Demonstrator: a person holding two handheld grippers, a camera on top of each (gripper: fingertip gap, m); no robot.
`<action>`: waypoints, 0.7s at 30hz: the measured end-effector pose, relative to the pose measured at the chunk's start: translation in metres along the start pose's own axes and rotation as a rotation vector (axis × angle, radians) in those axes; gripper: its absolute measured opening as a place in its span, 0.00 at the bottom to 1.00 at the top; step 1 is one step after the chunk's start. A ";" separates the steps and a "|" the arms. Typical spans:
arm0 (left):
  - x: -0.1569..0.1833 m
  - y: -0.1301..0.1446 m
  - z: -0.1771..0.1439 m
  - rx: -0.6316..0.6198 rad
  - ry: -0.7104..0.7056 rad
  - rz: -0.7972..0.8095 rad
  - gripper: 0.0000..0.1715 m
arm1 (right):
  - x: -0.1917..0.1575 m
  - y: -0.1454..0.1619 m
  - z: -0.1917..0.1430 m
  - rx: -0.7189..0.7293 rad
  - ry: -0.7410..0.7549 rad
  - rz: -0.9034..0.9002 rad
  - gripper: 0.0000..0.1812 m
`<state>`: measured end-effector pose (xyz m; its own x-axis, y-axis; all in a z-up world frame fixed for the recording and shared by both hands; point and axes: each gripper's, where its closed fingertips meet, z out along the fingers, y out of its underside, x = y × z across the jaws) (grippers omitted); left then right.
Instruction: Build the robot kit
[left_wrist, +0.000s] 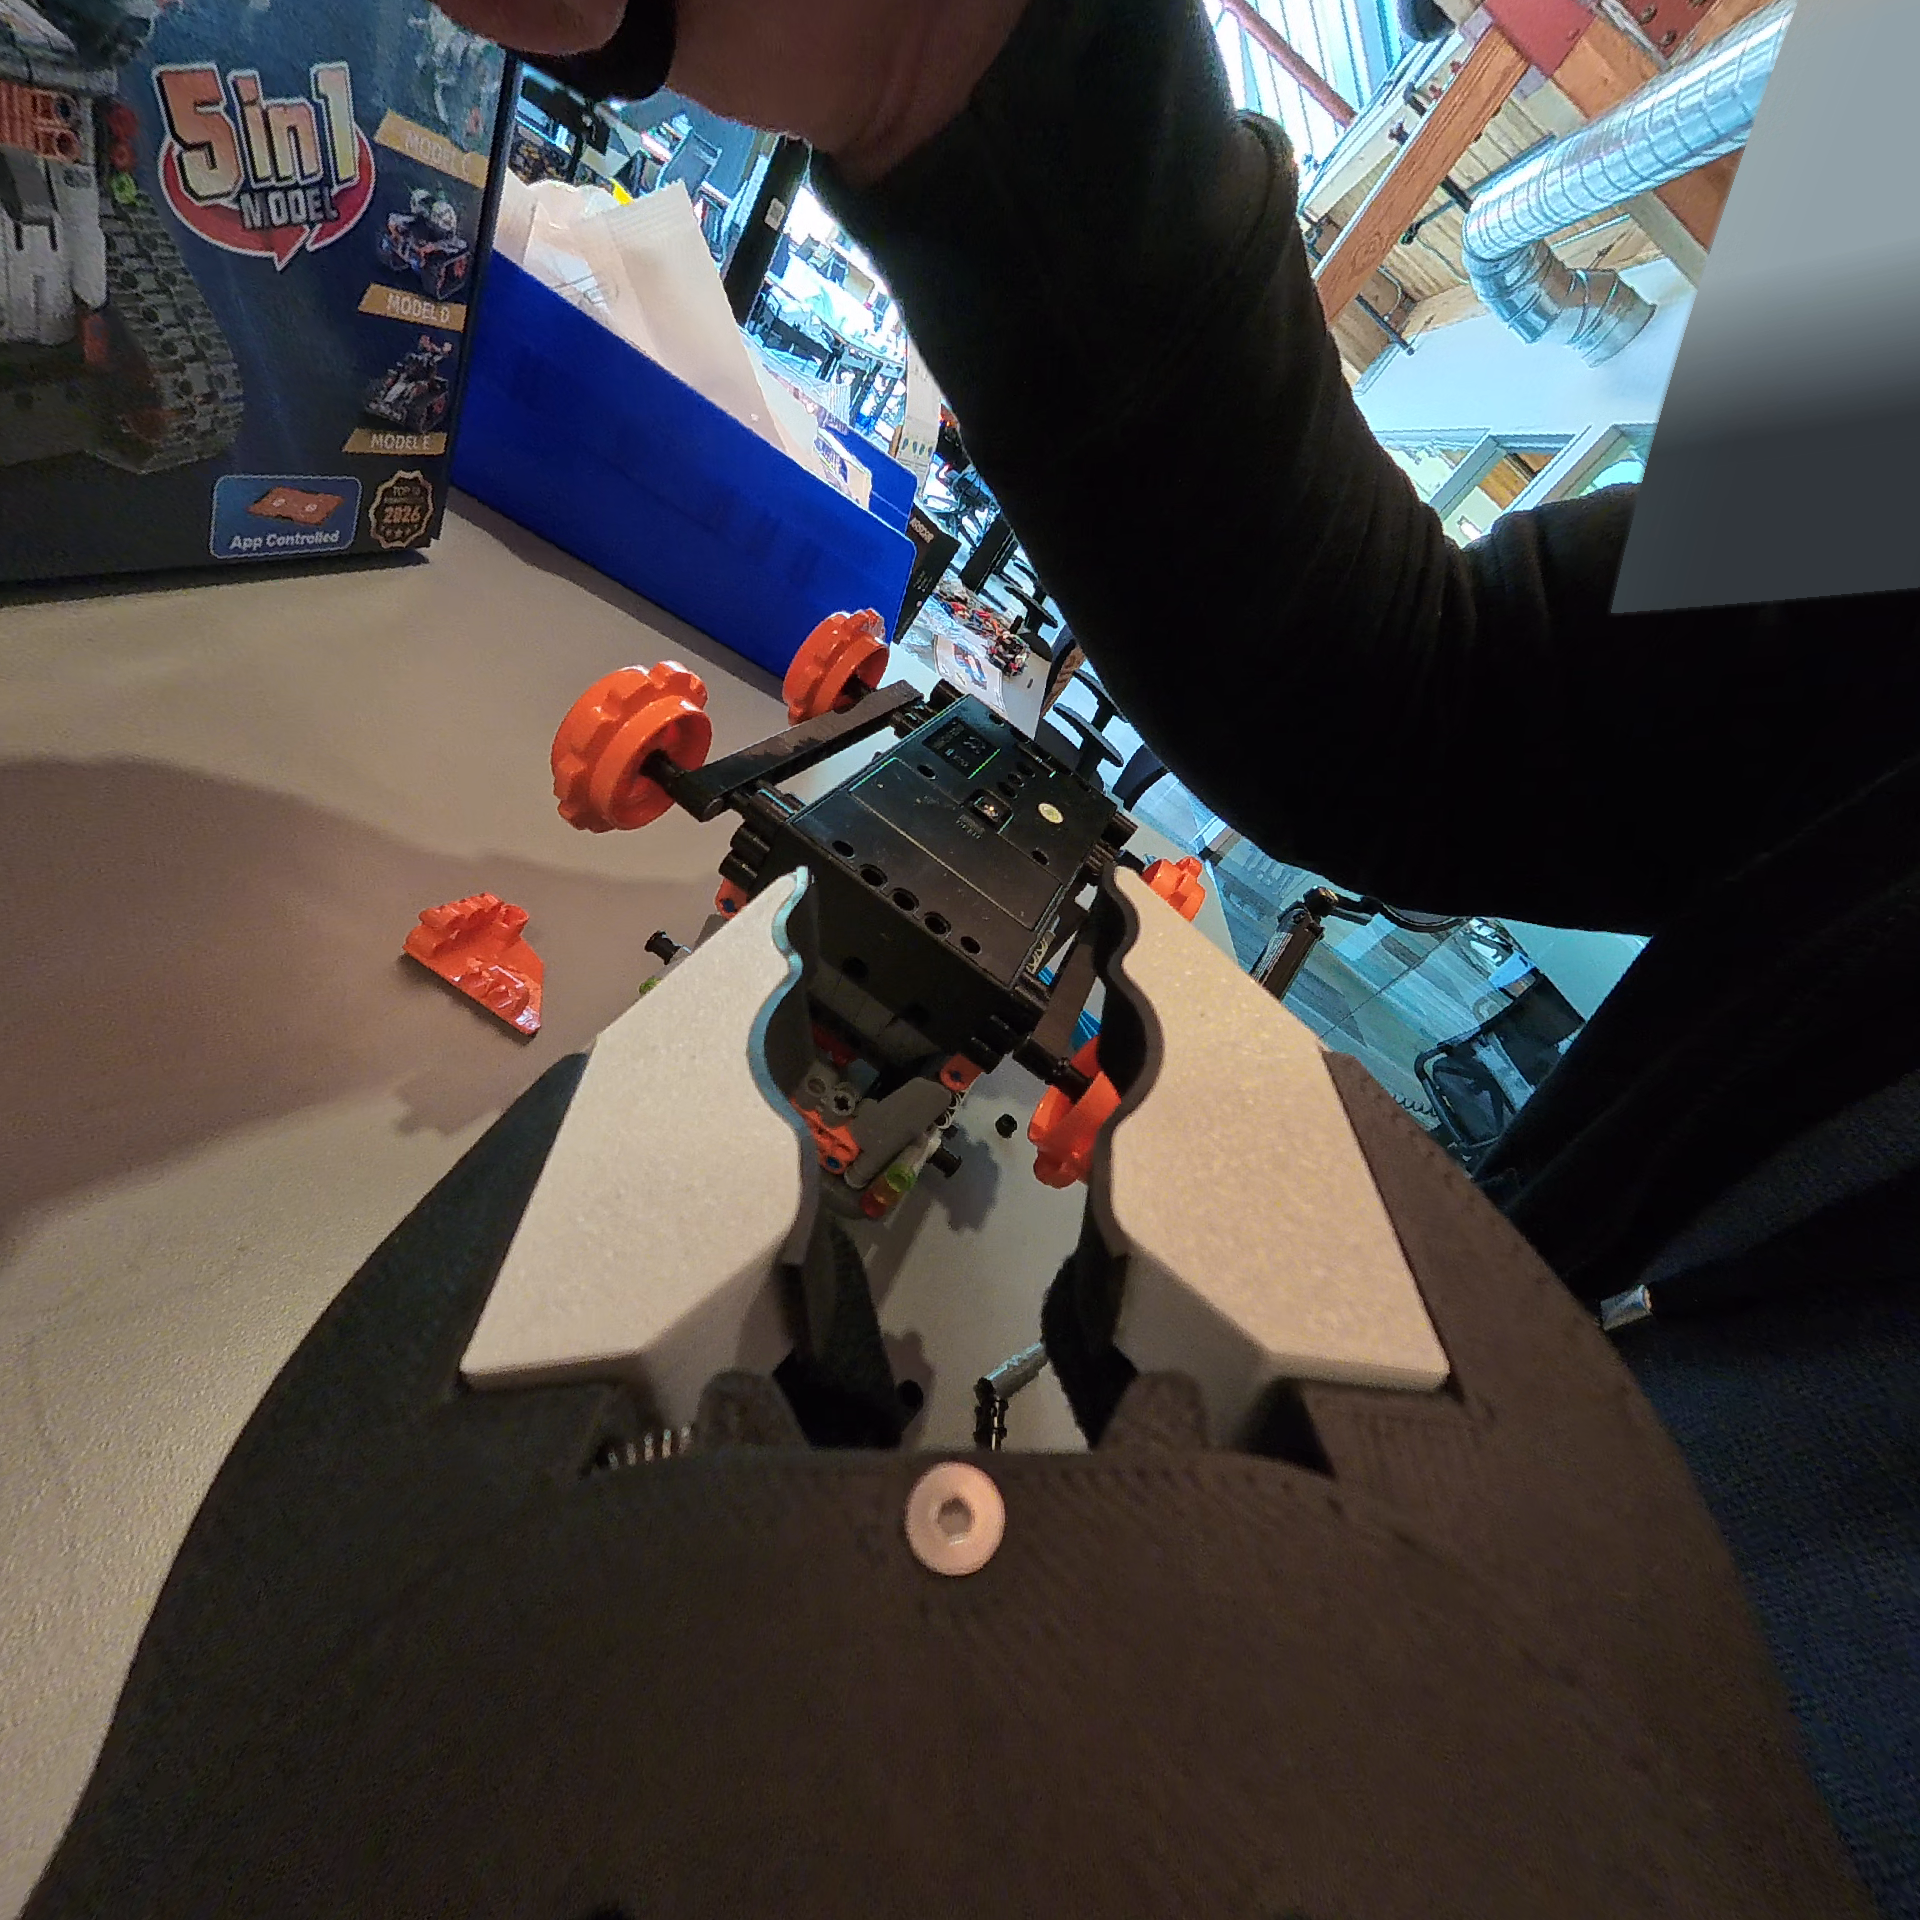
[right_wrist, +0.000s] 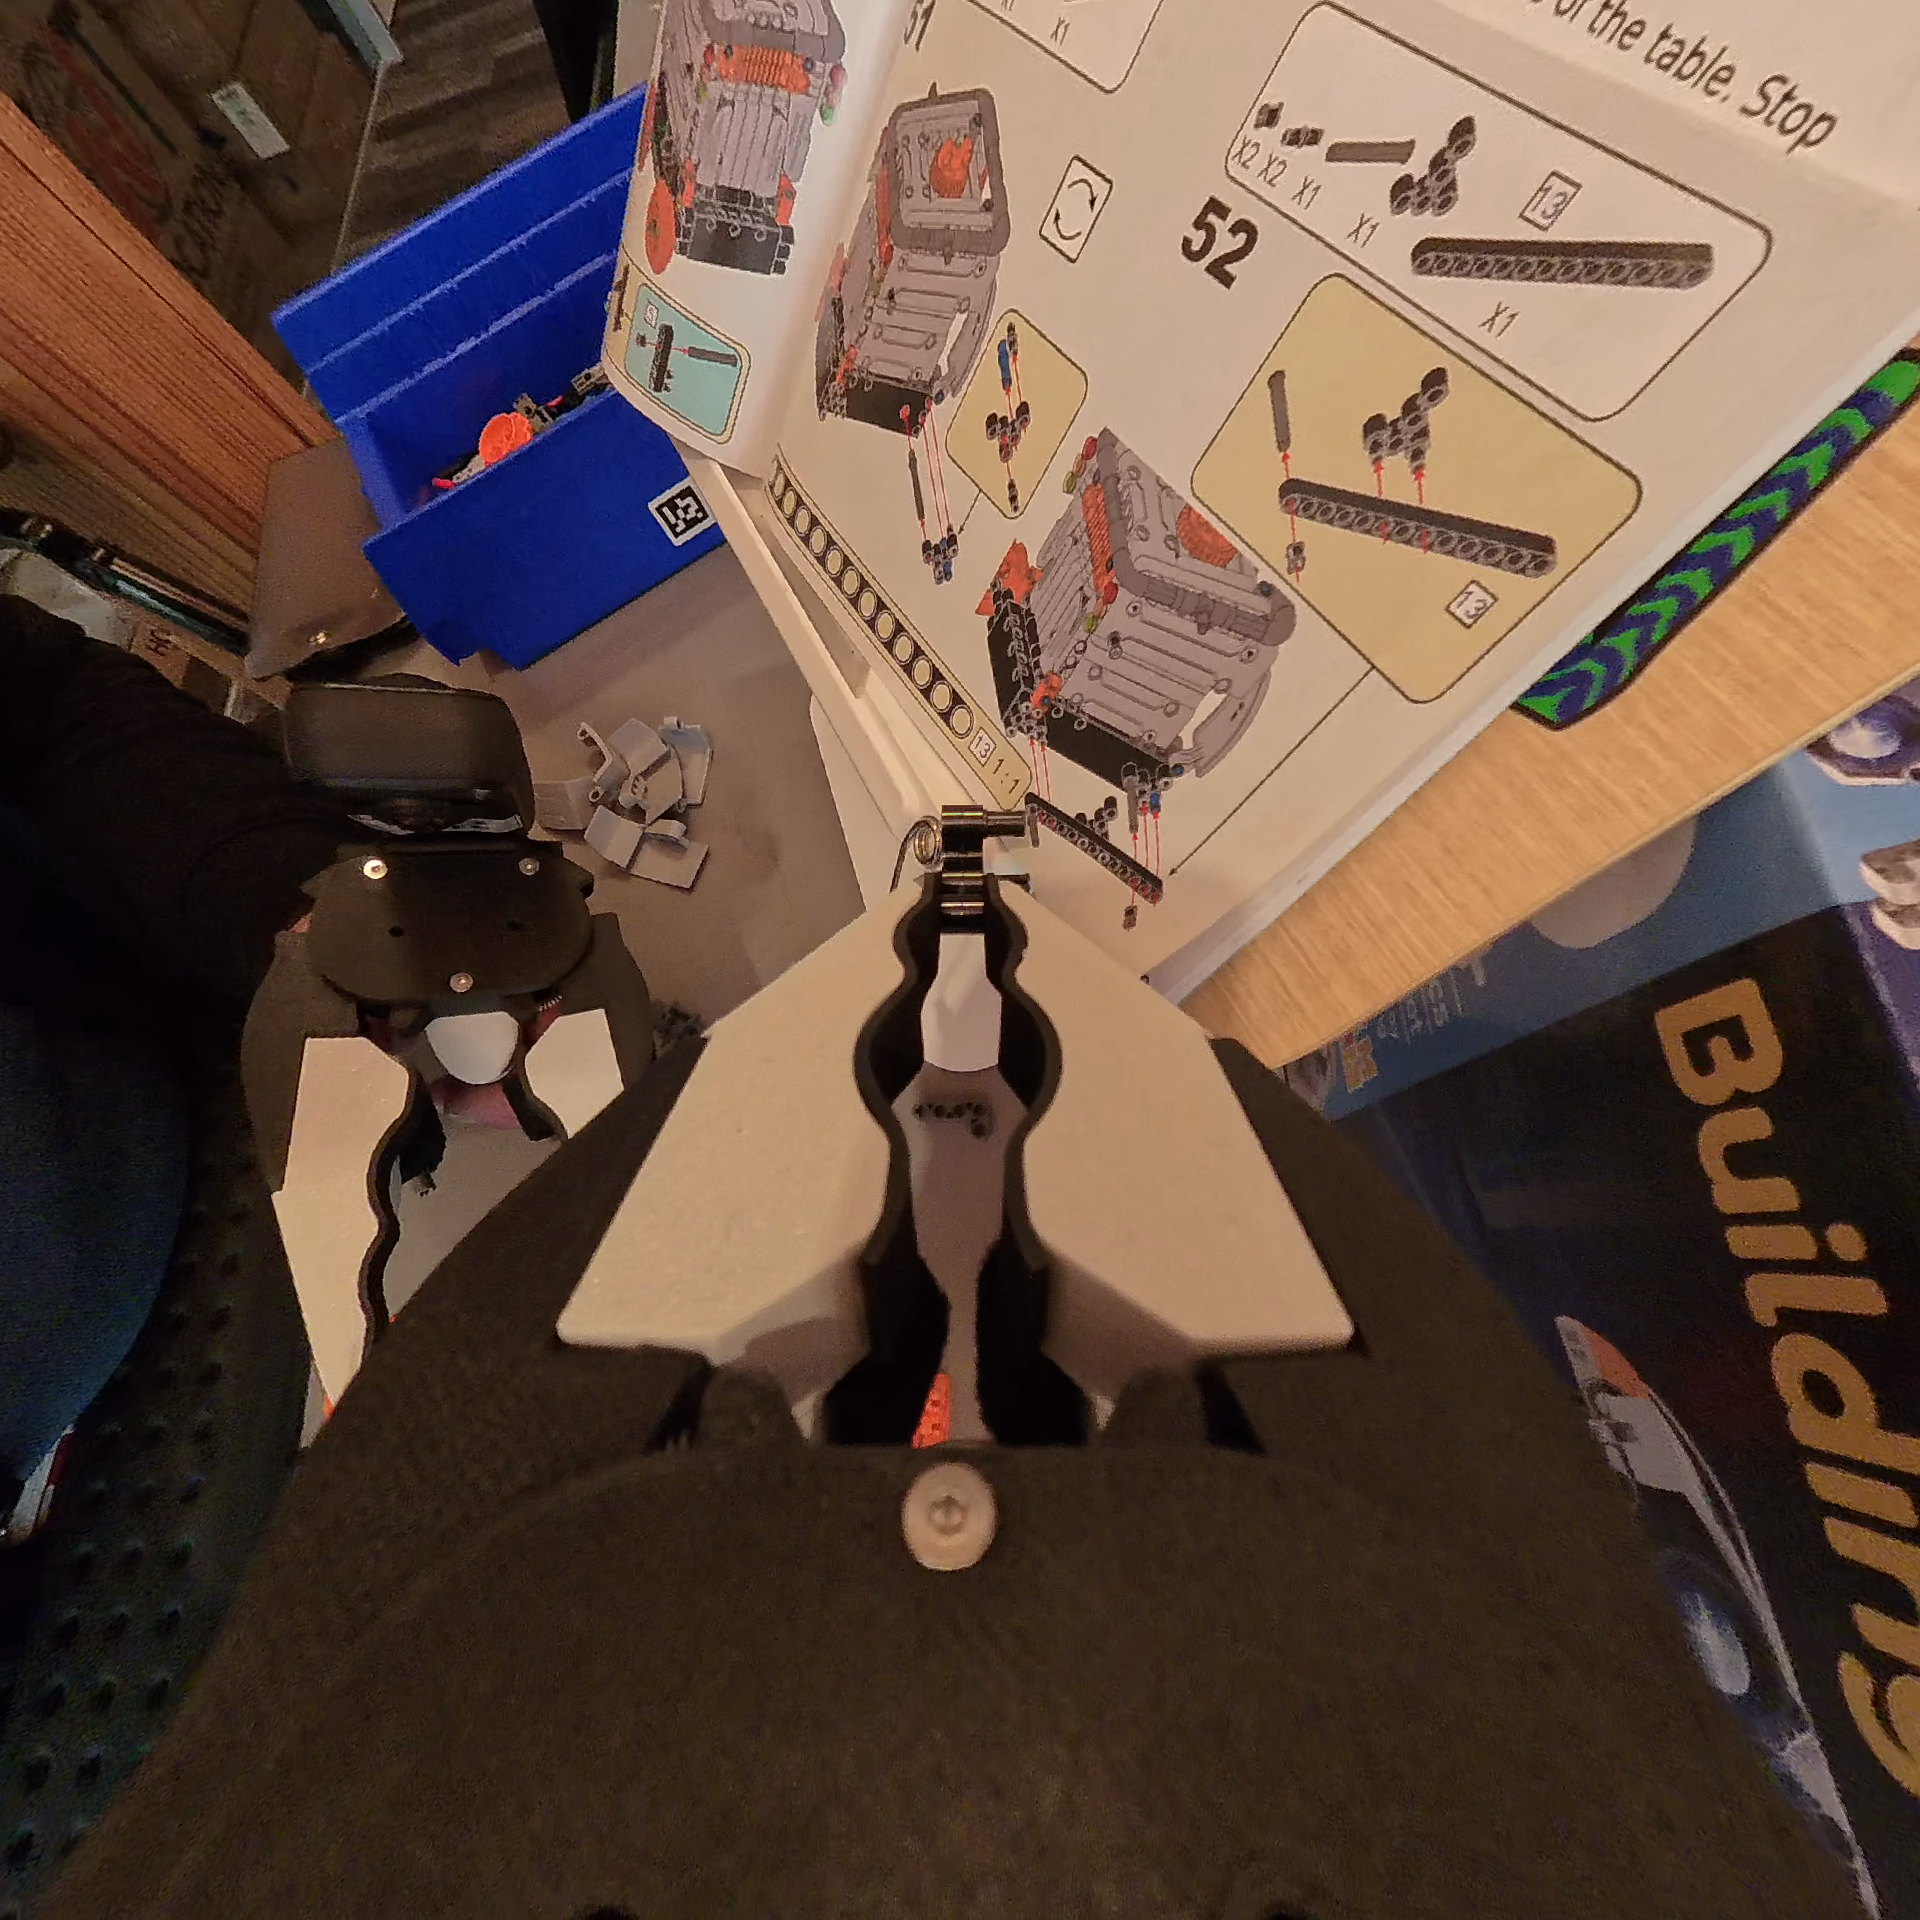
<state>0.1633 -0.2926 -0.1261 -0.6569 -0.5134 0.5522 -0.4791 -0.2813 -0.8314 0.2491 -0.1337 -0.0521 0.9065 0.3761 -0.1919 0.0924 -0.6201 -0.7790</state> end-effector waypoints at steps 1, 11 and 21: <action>0.000 0.000 0.000 0.000 0.001 -0.001 0.30 | 0.001 0.000 0.000 0.000 0.001 0.003 0.03; 0.001 0.001 0.001 -0.004 0.006 0.000 0.30 | 0.001 0.002 0.000 -0.007 -0.008 0.025 0.03; 0.001 0.002 0.001 -0.008 0.008 -0.002 0.30 | 0.001 0.003 0.000 -0.002 -0.020 0.042 0.03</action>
<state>0.1622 -0.2950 -0.1275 -0.6607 -0.5061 0.5543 -0.4853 -0.2754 -0.8299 0.2507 -0.1349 -0.0542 0.9012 0.3634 -0.2363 0.0555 -0.6373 -0.7686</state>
